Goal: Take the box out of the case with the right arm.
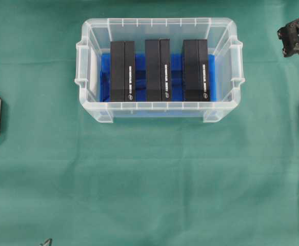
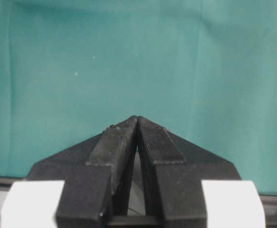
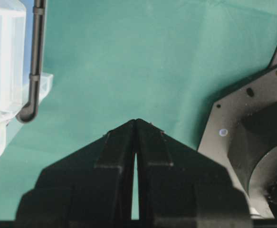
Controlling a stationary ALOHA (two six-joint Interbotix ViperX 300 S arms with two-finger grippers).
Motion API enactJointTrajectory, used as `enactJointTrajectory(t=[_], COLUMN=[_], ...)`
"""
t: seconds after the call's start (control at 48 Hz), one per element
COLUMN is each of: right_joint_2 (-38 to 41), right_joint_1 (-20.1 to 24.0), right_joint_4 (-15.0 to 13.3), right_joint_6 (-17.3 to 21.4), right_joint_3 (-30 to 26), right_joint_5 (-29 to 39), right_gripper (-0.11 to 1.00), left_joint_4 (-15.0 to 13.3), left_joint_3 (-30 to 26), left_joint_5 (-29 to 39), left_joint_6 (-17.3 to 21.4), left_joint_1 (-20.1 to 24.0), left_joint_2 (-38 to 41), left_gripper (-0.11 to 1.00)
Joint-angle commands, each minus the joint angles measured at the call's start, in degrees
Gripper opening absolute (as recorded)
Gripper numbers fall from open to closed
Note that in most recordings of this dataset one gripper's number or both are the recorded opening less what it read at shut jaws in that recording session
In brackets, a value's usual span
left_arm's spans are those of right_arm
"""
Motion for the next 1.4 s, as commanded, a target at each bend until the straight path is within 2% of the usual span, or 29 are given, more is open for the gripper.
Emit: enactJointTrajectory(t=[0.0,0.396,0.459,0.521,0.73,0.772,0.813,1.126,1.376], right_joint_2=[-0.2,-0.2,-0.2,-0.1,0.4,0.4,0.5,0.4,0.4], right_joint_1=[-0.2,-0.2,-0.2,-0.2,-0.2,-0.2,-0.2,-0.2,-0.2], right_joint_4=[0.0,0.0,-0.1,-0.3,-1.8,-1.8,-1.8,-1.8,-1.7], right_joint_6=[0.2,0.7,1.2,2.4,4.7,4.8,4.8,4.8,4.8], right_joint_3=[-1.1,-1.0,-0.9,-0.7,-0.2,-0.2,-0.2,-0.2,-0.2], right_joint_5=[-0.4,-0.4,-0.4,-0.4,-0.3,-0.2,-0.1,-0.1,-0.1], right_gripper=[0.01,0.01,0.05,0.17,0.80,0.90,0.94,0.92,0.92], left_joint_4=[0.1,0.1,0.1,0.1,0.1,0.1,0.1,0.2,0.4], left_joint_3=[-1.3,-1.3,-1.3,-1.3,-1.3,-1.3,-1.3,-1.3,-1.3], left_joint_5=[-0.2,-0.3,-0.2,-0.3,-0.2,-0.1,0.2,5.1,5.2], left_joint_6=[0.0,0.0,0.0,0.0,0.0,0.0,0.1,0.2,0.2], left_joint_1=[-0.1,-0.1,-0.1,-0.1,-0.1,-0.1,-0.2,-0.1,0.1], left_joint_2=[0.4,0.4,0.4,0.4,0.4,0.4,0.4,0.4,0.4], left_gripper=[0.02,0.02,0.02,0.02,0.02,0.02,0.02,0.02,0.02])
